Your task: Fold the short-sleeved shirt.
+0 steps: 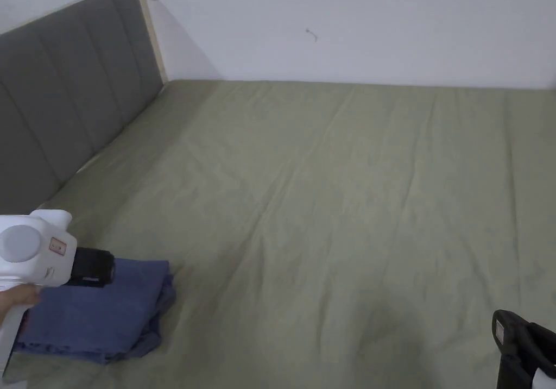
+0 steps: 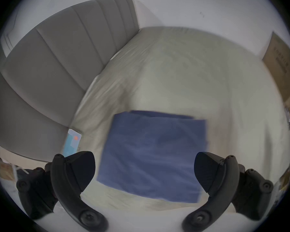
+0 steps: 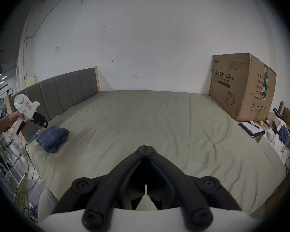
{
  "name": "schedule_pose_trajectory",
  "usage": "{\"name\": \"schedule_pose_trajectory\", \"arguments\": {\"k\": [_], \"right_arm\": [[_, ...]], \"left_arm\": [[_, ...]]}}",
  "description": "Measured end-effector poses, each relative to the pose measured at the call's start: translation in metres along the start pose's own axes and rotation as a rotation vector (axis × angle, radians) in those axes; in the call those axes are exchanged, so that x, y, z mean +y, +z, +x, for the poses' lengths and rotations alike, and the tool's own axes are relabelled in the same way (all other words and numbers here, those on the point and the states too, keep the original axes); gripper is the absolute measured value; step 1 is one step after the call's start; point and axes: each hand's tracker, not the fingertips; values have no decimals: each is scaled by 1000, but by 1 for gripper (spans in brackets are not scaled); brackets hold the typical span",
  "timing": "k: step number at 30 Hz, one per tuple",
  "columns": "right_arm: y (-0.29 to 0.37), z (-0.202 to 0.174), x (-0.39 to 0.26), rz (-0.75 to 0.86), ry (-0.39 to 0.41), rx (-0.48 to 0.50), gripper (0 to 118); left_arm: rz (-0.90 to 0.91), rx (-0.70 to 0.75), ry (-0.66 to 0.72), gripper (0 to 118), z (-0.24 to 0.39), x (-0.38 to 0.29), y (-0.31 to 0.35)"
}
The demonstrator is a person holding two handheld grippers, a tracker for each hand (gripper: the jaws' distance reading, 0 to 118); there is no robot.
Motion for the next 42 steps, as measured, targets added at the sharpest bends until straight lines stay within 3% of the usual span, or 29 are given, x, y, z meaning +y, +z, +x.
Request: {"name": "schedule_pose_trajectory", "arguments": {"k": [2,4,5,6,7,8,19,29,32,34,35,36,38,40,42], "right_arm": [[2,2,1,6,-5,-3,0],[5,5,2,14,-11,-5,0],[7,7,3,19,-14,-7,0],[9,9,4,23,-16,-12,0],[11,12,4,29,-20,-14,0],[14,14,6,36,-23,-16,0],[34,54,35,106,-65,-85,0],[51,63,52,171,-62,-110,0],[56,63,56,169,-67,-112,0],[60,63,56,188,-65,-106,2],[63,63,57,192,-63,-109,10],[65,63,58,200,-66,-113,24],[70,64,59,213,-72,-112,40],[75,65,61,223,-80,-115,67],[79,68,63,223,-93,-110,110]], "left_arm": [[45,-72,3,116,14,-3,15],[105,-115,-5,101,32,-10,33],[141,-152,-10,79,42,-14,43],[163,-187,1,42,54,-16,52],[177,-204,20,16,63,-20,59],[214,-228,27,0,75,-25,68],[566,-302,-34,0,197,-88,152],[691,-312,-41,0,269,-119,180],[686,-338,-49,16,279,-122,191],[696,-375,-36,78,279,-122,197],[691,-376,-41,107,281,-121,200],[681,-365,-51,117,284,-120,201],[769,-344,-23,117,281,-126,208],[817,-346,9,117,279,-130,218],[861,-349,52,117,277,-134,231]]}}
